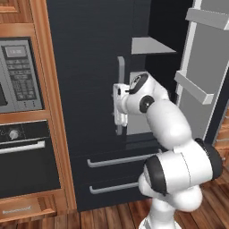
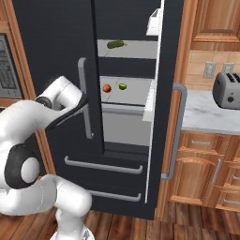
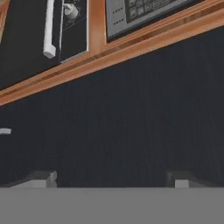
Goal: Place the peach in the correct fridge rack based on whether it is a fruit or vegetable. Finally, close the fridge door.
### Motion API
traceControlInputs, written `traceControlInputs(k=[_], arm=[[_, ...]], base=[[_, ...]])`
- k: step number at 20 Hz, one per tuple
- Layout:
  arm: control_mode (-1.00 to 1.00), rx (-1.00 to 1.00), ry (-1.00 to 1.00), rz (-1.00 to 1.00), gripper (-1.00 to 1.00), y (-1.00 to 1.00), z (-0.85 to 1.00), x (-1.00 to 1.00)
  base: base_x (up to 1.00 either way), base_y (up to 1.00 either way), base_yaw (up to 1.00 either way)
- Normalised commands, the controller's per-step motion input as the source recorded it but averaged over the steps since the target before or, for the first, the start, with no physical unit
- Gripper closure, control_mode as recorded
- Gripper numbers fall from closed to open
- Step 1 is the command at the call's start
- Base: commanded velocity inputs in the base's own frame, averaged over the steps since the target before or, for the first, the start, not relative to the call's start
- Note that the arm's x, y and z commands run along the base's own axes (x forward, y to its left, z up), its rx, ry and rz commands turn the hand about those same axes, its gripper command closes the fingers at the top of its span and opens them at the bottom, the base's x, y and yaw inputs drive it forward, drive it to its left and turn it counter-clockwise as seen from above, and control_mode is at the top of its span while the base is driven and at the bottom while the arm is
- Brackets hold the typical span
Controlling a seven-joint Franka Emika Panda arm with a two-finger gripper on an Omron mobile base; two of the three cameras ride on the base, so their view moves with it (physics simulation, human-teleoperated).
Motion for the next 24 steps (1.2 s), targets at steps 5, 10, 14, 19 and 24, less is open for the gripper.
traceControlInputs(k=[5,10,14,19,24], arm=[[-1.0,0.21,0.08,0.0,-1.0,0.04,0.09,-0.96],[-1.0,0.4,0.04,-0.26,-1.0,-0.31,0.95,-1.0],[-1.0,0.42,0.22,-0.32,-1.0,-0.61,0.98,-1.0],[-1.0,0.47,0.28,-0.26,-1.0,-0.63,0.95,-1.0],[-1.0,0.49,0.31,-0.18,-1.0,-0.32,1.0,-0.89]], base=[[0.0,0.0,0.0],[0.0,0.0,0.0],[0.0,0.0,0.0],[0.0,0.0,0.0],[0.0,0.0,0.0]])
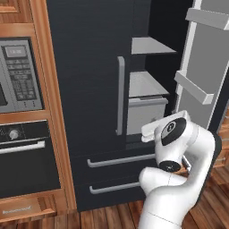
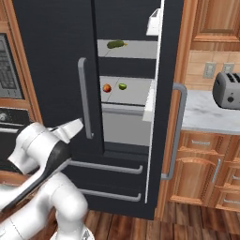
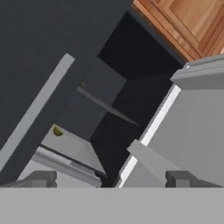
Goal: Place the peach in the correct fridge rack based on whether it is a fruit or vegetable. Finally, close the fridge door.
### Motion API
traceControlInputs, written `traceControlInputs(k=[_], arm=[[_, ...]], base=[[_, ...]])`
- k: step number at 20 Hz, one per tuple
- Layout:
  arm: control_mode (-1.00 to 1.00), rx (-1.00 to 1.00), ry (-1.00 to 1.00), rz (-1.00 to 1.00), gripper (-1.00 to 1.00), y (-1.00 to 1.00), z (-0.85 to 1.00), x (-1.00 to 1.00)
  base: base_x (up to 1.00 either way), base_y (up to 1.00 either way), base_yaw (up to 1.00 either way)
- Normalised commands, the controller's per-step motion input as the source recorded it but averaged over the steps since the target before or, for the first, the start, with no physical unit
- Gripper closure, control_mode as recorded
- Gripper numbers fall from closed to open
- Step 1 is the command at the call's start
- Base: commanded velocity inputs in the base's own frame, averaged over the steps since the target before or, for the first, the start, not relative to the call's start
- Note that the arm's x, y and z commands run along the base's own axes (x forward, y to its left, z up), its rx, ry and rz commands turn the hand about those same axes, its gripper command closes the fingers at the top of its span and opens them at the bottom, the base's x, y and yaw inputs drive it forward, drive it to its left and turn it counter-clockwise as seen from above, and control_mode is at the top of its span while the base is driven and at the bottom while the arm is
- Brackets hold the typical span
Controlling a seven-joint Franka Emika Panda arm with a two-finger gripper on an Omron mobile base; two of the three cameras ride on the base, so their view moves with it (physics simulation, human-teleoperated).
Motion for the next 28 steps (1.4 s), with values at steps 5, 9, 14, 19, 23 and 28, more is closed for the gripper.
traceControlInputs(k=[5,9,14,19,23,28], arm=[[-1.0,0.43,0.22,-0.12,-1.0,0.05,0.99,-0.56],[-1.0,0.4,0.07,-0.08,-1.0,0.17,0.74,-0.69],[-1.0,0.4,0.0,-0.01,-1.0,-0.02,0.56,-1.0],[-1.0,0.38,-0.05,0.0,-1.0,-0.31,0.56,-1.0],[-1.0,0.4,-0.17,0.0,-1.0,-0.53,0.42,-1.0],[-1.0,0.41,-0.22,0.04,-1.0,-0.6,0.37,-1.0]], base=[[0.0,0.0,0.0],[0.0,0.0,0.0],[0.0,0.0,0.0],[0.0,0.0,0.0],[0.0,0.0,0.0],[0.0,0.0,0.0]])
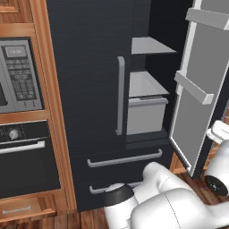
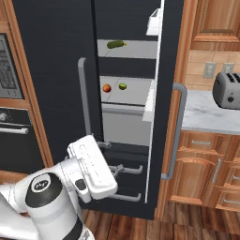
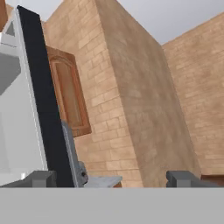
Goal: Place the peach in the correct fridge rack based on whether it is a fruit or vegetable. Finally, close the fridge door.
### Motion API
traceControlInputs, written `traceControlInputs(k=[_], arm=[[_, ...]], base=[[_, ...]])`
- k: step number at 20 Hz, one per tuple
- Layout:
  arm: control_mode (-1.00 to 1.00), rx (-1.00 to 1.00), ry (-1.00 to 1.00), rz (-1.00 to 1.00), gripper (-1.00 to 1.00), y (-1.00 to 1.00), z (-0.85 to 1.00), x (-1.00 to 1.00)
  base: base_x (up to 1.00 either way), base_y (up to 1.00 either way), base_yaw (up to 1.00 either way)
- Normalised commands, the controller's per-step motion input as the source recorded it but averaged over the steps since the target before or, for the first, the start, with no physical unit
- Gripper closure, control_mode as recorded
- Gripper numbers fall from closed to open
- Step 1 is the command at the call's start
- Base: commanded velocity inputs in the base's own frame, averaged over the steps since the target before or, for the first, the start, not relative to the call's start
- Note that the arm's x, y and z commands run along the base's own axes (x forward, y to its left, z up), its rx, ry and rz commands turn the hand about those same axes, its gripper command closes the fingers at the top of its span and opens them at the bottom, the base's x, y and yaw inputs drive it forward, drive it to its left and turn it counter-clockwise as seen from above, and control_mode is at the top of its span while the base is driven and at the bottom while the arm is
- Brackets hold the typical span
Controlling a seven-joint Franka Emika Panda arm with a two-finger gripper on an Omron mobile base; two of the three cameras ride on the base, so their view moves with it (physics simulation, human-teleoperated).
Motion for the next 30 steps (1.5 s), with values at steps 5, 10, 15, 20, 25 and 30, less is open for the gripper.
traceControlInputs(k=[5,10,15,20,25,30], arm=[[-1.0,0.42,-0.16,0.11,-1.0,-0.62,0.6,-0.5],[-1.0,0.49,-0.03,0.25,-1.0,-0.66,0.3,0.27],[-1.0,0.57,0.0,0.38,-1.0,-0.45,0.02,0.85],[-1.0,0.55,-0.05,0.4,-1.0,-0.46,0.04,0.61],[-1.0,0.42,-0.28,0.34,-1.0,-0.64,0.2,0.0],[-1.0,0.37,-0.34,0.33,-1.0,-0.67,0.29,-0.01]], base=[[0.0,0.0,0.0],[0.0,0.0,0.0],[0.0,0.0,0.0],[0.0,0.0,0.0],[0.0,0.0,0.0],[0.0,0.0,0.0]])
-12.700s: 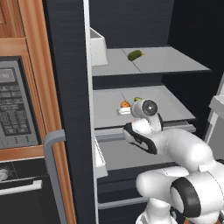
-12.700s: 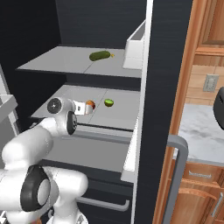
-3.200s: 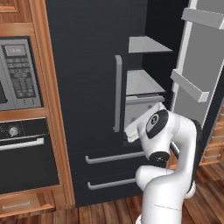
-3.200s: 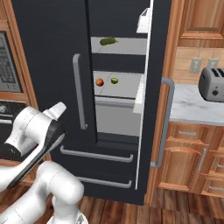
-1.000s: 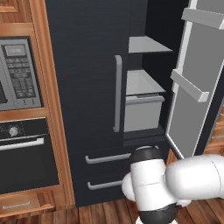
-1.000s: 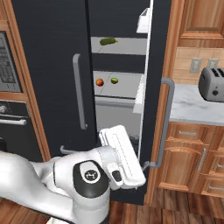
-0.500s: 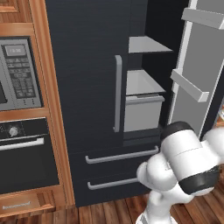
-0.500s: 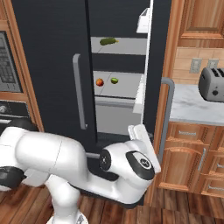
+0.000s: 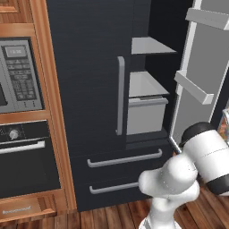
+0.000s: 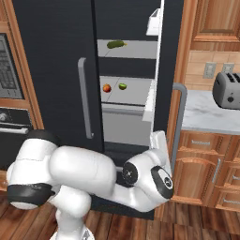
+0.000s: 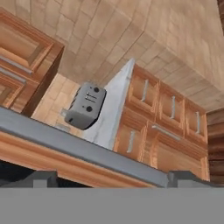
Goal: Place the peach in the correct fridge rack based on whether it is a fruit or vegetable. Finally, close the fridge door.
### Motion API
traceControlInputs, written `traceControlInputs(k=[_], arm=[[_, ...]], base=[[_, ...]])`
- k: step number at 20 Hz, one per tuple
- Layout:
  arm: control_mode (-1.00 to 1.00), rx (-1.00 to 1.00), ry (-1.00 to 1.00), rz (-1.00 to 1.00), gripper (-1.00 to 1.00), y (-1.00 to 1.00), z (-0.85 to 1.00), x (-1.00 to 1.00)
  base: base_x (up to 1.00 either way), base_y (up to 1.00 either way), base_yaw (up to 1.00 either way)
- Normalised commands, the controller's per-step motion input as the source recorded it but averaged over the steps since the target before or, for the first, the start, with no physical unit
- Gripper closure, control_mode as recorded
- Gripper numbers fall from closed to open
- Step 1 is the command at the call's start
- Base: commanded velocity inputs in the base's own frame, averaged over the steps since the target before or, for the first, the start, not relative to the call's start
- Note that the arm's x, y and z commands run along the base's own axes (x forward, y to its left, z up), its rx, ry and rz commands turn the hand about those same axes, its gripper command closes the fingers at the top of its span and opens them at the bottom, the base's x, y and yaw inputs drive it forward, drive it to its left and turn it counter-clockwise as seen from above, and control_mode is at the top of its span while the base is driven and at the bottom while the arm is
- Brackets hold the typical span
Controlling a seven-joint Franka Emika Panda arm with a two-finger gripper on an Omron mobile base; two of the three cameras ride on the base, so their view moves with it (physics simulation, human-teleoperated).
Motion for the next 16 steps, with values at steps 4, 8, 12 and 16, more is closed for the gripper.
traceControlInputs(k=[4,8,12,16], arm=[[-1.0,0.39,-0.27,0.31,-1.0,-0.77,0.29,0.0],[-1.0,0.36,-0.31,0.28,-1.0,-0.85,0.21,-0.06],[-1.0,0.28,-0.36,0.24,-1.0,-0.92,0.2,-0.14],[-1.0,0.29,-0.3,0.3,-1.0,-0.72,0.04,0.0]], base=[[0.0,0.0,0.0],[0.0,0.0,0.0],[0.0,0.0,0.0],[0.0,0.0,0.0]])
